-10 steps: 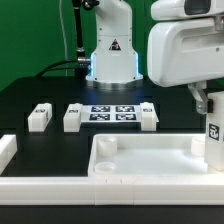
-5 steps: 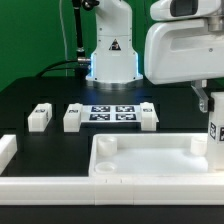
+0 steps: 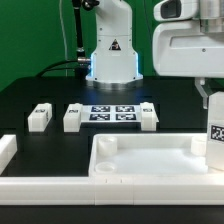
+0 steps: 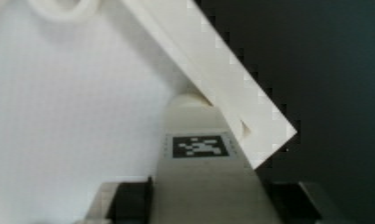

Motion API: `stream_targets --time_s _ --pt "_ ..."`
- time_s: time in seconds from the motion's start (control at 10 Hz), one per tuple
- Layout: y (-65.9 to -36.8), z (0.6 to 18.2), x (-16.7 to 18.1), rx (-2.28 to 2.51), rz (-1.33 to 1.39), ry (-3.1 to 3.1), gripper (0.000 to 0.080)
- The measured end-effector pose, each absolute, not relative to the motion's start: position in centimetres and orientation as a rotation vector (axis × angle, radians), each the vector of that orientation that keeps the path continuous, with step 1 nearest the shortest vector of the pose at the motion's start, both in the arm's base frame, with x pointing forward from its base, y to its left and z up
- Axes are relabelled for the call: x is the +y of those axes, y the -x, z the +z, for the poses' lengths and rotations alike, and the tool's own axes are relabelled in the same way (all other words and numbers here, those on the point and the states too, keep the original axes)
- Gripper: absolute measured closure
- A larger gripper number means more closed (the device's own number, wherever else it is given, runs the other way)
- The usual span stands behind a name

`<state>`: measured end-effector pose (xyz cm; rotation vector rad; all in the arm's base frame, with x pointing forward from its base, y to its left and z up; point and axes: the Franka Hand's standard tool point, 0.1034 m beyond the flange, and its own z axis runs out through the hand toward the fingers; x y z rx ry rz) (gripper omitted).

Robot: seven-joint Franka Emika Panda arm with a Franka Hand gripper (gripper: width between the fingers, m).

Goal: Assemble desk

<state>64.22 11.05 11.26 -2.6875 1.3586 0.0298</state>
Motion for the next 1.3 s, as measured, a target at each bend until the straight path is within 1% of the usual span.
stream_targets --time_s 0.2,0.3,0.4,0.5,0.6,0.7,0.8,0.9,1.2,1.3 --pt "-64.12 11.1 10.98 1.668 0.008 2.447 0.0508" --pt "-64.12 11.13 10.96 1.701 0.012 2.425 0.0508" --pt "-64.12 11.13 11.05 1.713 0.014 2.415 0.048" --pt "-64.1 11.11 11.14 1.711 0.015 2.416 0.0346" --pt "-64.09 11.08 11.13 1.636 0.006 2.469 0.0346" --pt "-64.06 11.04 11.13 1.369 -0.027 2.636 0.0191" --pt "-63.95 10.91 11.3 1.164 -0.042 2.735 0.0162" --pt "-63.86 10.81 11.27 0.996 -0.055 2.803 0.0153" --pt "-63.86 10.83 11.17 0.693 -0.082 2.901 0.0151" --pt "-63.95 11.06 10.79 0.325 -0.119 2.998 0.0151"
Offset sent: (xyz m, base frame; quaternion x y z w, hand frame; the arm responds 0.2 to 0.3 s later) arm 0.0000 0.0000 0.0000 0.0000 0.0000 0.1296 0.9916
